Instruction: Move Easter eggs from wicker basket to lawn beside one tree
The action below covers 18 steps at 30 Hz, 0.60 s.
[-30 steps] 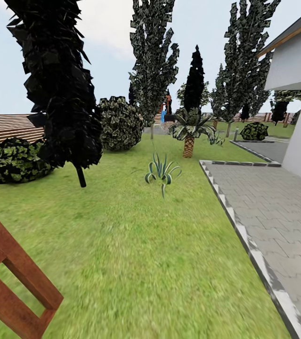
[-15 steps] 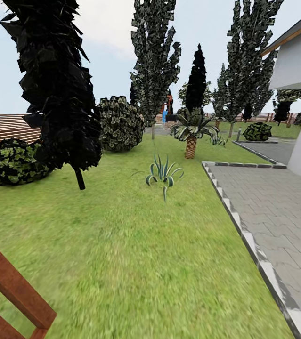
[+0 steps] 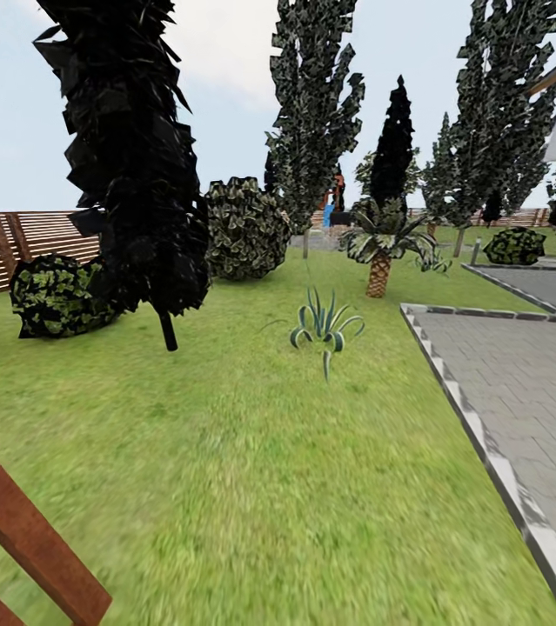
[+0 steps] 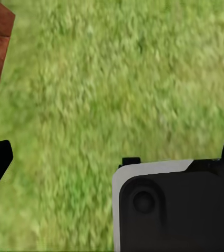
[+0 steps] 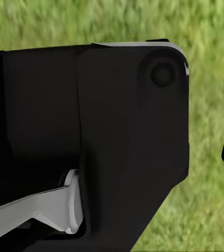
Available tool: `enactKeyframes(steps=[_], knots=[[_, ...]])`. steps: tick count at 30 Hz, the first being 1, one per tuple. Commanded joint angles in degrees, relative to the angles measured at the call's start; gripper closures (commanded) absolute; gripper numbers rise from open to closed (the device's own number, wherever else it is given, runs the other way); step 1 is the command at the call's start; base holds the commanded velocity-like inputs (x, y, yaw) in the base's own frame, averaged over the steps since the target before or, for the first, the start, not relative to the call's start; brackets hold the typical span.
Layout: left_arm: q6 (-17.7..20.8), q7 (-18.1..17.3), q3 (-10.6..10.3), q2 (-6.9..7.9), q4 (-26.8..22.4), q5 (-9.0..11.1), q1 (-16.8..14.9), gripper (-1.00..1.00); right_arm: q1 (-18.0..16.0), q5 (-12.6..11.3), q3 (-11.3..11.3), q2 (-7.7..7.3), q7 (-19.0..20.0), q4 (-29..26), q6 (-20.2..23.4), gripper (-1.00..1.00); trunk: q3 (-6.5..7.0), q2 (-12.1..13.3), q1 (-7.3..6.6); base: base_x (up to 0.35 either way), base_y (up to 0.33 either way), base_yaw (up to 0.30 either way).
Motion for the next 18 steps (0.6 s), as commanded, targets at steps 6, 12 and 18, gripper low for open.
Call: enactKeyframes(steps=[6, 12, 18], knots=[[-0.2, 0.1, -0.2, 0.01, 0.1, 0.0, 0.0, -1.00, 0.0, 0.0, -0.4, 0.05, 0.0, 0.0, -0.2, -1.00, -0.01, 0.0, 0.05, 0.336, 0.000, 0.045], [-0.2, 0.1, -0.2, 0.01, 0.1, 0.0, 0.0, -1.00, 0.0, 0.0, -0.4, 0.06, 0.0, 0.0, -0.2, -1.00, -0.01, 0.0, 0.05, 0.336, 0.000, 0.220], [-0.2, 0.1, -0.2, 0.01, 0.1, 0.0, 0.0, -1.00, 0.0, 0.0, -0.4, 0.04, 0.0, 0.0, -0.2, -1.00, -0.01, 0.0, 0.05, 0.336, 0.000, 0.130]])
